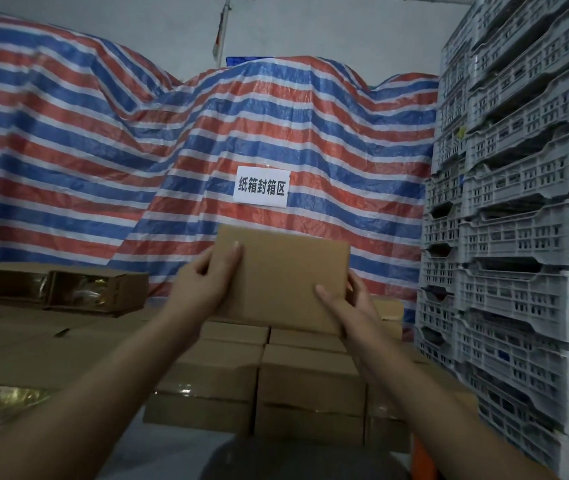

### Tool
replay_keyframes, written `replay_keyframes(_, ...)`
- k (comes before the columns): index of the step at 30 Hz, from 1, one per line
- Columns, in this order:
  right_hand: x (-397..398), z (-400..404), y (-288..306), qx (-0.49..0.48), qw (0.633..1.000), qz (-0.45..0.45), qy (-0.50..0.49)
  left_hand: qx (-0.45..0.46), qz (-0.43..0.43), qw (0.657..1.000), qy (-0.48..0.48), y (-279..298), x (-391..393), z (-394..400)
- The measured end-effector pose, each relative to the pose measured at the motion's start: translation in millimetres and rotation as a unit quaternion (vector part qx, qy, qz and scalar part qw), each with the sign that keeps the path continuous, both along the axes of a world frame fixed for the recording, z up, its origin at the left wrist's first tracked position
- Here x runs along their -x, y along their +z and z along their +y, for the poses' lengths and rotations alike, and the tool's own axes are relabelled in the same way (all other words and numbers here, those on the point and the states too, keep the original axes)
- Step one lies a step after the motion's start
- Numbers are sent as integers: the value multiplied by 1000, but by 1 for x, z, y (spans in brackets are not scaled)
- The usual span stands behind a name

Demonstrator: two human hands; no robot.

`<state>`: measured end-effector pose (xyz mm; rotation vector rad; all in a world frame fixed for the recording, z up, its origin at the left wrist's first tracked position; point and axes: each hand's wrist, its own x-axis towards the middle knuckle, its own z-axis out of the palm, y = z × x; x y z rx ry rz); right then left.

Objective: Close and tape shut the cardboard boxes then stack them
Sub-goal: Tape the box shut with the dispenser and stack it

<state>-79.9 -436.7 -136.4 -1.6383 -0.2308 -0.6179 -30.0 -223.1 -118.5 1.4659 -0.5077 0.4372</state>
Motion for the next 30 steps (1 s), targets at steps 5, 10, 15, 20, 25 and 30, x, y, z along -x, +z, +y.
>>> replay_keyframes(5,-93,7,25,48,999,25,-9,-2,82,996,23,33,-82,6)
replay_keyframes(10,-176,13,29,59,990,118,-44,-30,174,984,-11,32,-161,9)
replay_keyframes(15,-227,17,25,56,962,267,-17,-82,287,955,-8,24,-216,11)
replay_keyframes(20,-255,20,22,77,940,331,-37,-127,354,926,-9,14,-248,16)
replay_keyframes(25,-271,24,17,76,919,382,-57,-146,346,927,18,7,-259,17)
replay_keyframes(30,-277,22,17,56,911,401,-74,-139,340,930,28,0,-268,16)
